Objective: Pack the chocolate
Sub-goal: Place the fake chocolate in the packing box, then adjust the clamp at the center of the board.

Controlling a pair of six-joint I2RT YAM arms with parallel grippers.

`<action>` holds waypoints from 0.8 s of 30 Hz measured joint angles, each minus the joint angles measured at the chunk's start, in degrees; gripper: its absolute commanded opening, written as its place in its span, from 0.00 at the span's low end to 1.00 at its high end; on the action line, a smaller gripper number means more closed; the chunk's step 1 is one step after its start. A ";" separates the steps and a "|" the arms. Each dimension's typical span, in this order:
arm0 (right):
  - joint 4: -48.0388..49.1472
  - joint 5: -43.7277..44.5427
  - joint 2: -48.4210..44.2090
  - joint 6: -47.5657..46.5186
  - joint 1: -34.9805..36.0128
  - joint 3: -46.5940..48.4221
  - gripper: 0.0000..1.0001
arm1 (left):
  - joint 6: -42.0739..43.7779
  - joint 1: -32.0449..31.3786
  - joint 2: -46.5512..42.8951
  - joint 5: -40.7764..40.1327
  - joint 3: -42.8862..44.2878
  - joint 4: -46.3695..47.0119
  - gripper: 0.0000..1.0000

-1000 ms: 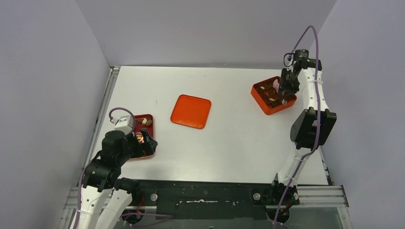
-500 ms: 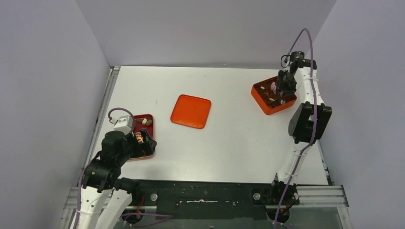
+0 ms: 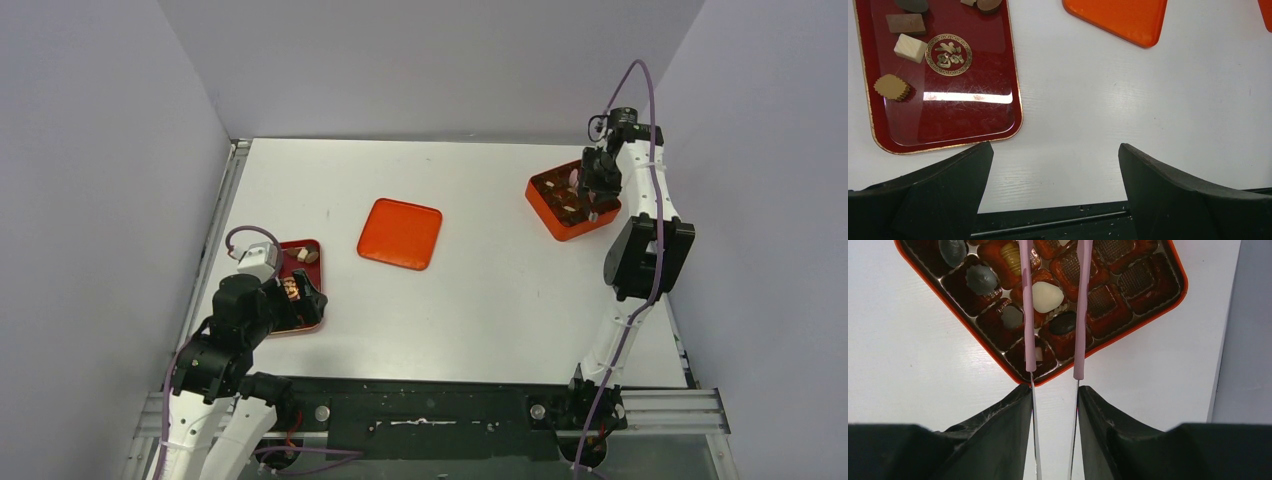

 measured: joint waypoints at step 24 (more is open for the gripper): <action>1.01 -0.46 -19.71 0.90 14.29 -8.28 0.34 | -0.24 -0.04 2.25 -0.61 7.58 -2.75 0.97</action>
